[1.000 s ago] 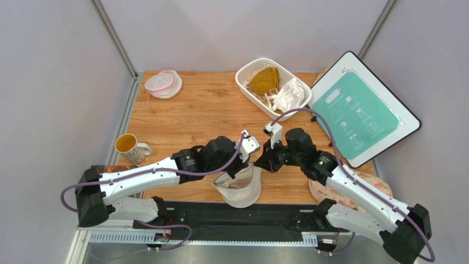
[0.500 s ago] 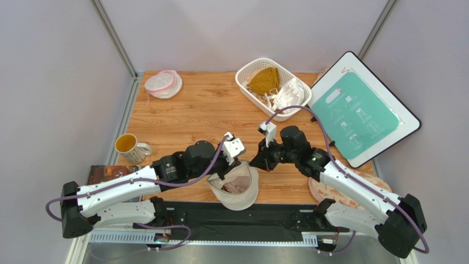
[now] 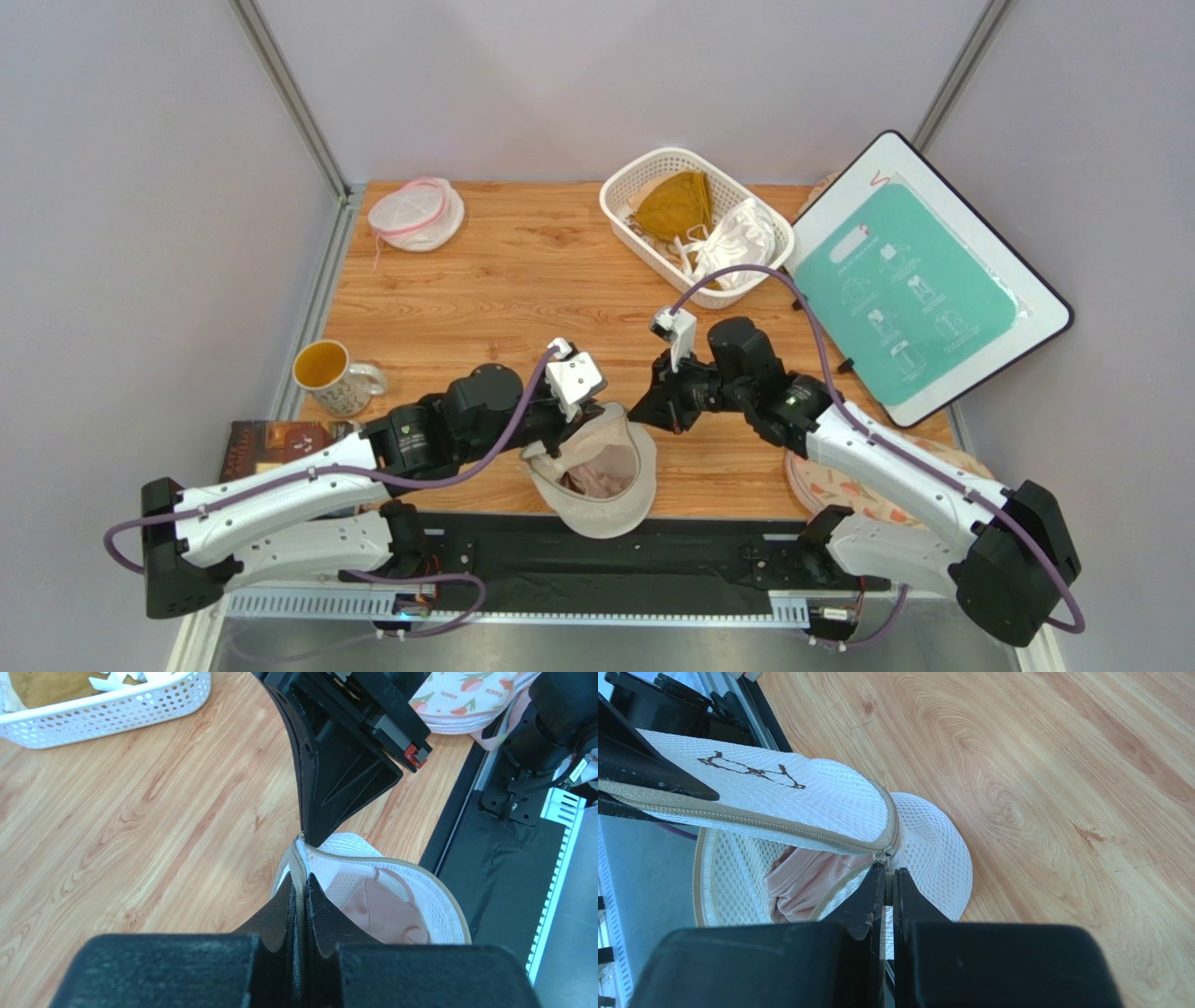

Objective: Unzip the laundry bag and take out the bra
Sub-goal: Unzip the laundry bag at the center of the board.

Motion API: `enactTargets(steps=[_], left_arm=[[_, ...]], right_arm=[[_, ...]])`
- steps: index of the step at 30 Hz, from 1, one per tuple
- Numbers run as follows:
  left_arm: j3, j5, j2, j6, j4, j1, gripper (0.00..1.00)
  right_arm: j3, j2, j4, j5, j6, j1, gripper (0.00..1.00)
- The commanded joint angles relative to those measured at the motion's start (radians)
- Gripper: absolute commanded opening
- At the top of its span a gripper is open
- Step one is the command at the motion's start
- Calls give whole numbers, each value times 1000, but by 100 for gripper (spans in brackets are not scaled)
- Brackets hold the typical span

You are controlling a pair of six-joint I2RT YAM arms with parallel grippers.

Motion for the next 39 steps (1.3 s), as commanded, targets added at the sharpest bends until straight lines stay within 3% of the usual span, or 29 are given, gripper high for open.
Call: enactTargets(steps=[1,2,5,7,12,13,17,27,30,32,33,35,36,38,39], left_arm=[[3,-51,-15,15,52,-5,19],[3,-55,-2,7,45,-5,40],[11,-62,21,-11,34,-5,62],[34,-53,37,-13,35,-5,70],[123,-6,141,-4,16,-5,74],[153,2,161,-2,9,-5,89],[198,27,257,-7,-12,-5,89],[193,2,333,-25,-29,-5,87],[193,-7,353,-27,-37,-5,84],[193,-13,366,-28,-47,-5,73],[192,-15,370,-30,-51,-5,61],[186,-22,374,-33,-55,-5,46],[183,-25,373,-31,-54,-5,29],[177,-30,363,-33,-52,-5,15],[170,-32,357,-33,-48,-5,3]], right_arm=[[-4,-16,-39,42,-5,-11,0],[2,-28,-45,44,-4,-11,0],[13,-47,-71,51,-4,-11,0],[13,-54,-77,50,1,-11,0],[8,-65,-77,45,4,-10,0],[5,-67,-77,45,4,-10,0],[4,-70,-79,45,2,-11,0],[5,-79,-85,48,-2,-11,0],[4,-82,-82,50,-1,-10,0],[2,-83,-83,50,-2,-11,0],[2,-83,-85,51,-2,-13,0],[2,-85,-86,51,-2,-10,0],[4,-86,-86,51,-1,-11,0],[4,-88,-88,53,-4,-11,0],[2,-90,-88,53,-2,-10,0]])
